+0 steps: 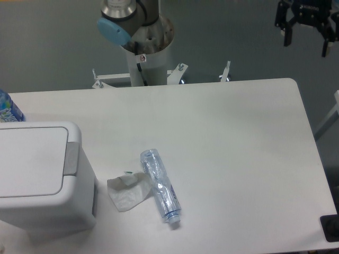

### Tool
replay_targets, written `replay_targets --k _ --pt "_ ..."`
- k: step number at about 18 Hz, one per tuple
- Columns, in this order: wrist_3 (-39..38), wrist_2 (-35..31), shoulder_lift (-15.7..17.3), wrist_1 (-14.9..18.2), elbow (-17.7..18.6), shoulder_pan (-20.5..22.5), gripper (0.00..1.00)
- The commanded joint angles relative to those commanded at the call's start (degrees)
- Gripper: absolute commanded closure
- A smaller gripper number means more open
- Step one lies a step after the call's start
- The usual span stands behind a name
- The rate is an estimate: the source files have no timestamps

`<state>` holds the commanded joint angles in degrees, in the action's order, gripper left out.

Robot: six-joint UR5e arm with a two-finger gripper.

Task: Open the trash can
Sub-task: 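Move the open gripper from its raised position toward the table center, then lower the gripper onto the white trash can lid edge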

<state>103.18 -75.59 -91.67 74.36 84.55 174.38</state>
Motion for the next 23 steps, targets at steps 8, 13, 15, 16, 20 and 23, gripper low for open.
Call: replay_targets --k 8,13,15,16,20,23 --pt "-14.5 0.0 1.1 0.0 0.9 -4.2 0.00" --pt "-37.0 -0.1 1.6 -2.9 0.7 -12.4 0.00" --pt "-47.2 0.0 1.6 -4.1 0.7 -16.2 0.00" --pt "-52.3 0.0 1.4 -5.6 0.7 -18.3 0.00" --pt "-68.4 0.1 0.5 -9.1 1.1 -25.0 0.00" --pt "-76.3 0.3 -0.8 -10.1 1.0 -29.3 0.00"
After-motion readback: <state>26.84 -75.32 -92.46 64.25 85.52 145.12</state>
